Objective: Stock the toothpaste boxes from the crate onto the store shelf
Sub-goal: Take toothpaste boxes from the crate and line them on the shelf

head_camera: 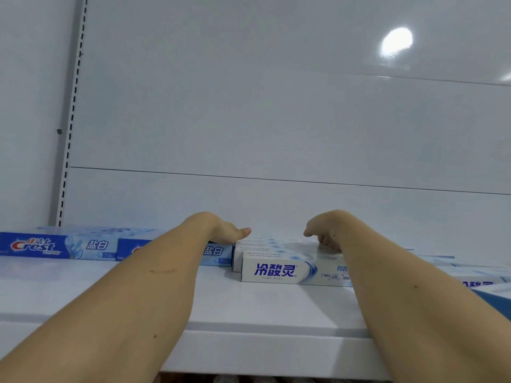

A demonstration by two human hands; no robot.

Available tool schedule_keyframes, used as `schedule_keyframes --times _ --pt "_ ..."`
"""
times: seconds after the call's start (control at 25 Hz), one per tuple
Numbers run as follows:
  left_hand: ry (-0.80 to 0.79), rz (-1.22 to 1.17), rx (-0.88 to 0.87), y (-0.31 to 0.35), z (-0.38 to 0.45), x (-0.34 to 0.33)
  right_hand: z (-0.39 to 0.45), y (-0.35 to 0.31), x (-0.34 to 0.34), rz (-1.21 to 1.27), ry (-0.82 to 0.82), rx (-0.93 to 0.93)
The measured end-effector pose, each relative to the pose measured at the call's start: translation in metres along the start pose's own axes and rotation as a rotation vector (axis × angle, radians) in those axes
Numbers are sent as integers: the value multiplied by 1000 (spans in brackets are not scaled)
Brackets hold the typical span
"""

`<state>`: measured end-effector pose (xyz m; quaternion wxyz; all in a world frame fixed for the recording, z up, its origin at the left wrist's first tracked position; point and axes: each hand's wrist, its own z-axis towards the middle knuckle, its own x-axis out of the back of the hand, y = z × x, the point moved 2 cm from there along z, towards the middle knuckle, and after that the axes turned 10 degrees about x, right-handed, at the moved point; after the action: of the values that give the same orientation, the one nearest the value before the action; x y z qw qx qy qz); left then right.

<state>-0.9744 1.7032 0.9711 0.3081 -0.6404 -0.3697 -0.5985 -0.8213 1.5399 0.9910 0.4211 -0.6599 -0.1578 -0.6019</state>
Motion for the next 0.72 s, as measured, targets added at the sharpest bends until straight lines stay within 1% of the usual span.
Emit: schedule_keyframes --times 0.08,0.2,0.28,0.32,0.4,0.44,0.52,0.6,0.64,0.72 --pt "-3 -11 3 -1 0 0 12 7 -3 89 20 -6" --pt "1 32 1 0 -2 2 21 22 -5 281 8 -96" --pt "9 38 -8 0 -1 2 25 31 -6 371 20 -108" --pt "9 17 -16 0 -1 -1 24 30 -7 395 19 -115" --pt "22 -88 -62 0 -3 -2 18 20 -8 346 44 -100" --pt "31 -174 -93 -1 -10 1 13 10 -6 281 90 -63" --pt "48 -385 -162 -7 -29 13 -10 -14 2 132 242 51" --pt "97 -657 -210 -12 -50 29 -37 -25 14 133 343 121" --pt "135 -817 -206 -14 -58 35 -52 -24 19 152 367 132" --pt "215 -1127 -163 -16 -77 31 -88 -10 25 197 361 93"
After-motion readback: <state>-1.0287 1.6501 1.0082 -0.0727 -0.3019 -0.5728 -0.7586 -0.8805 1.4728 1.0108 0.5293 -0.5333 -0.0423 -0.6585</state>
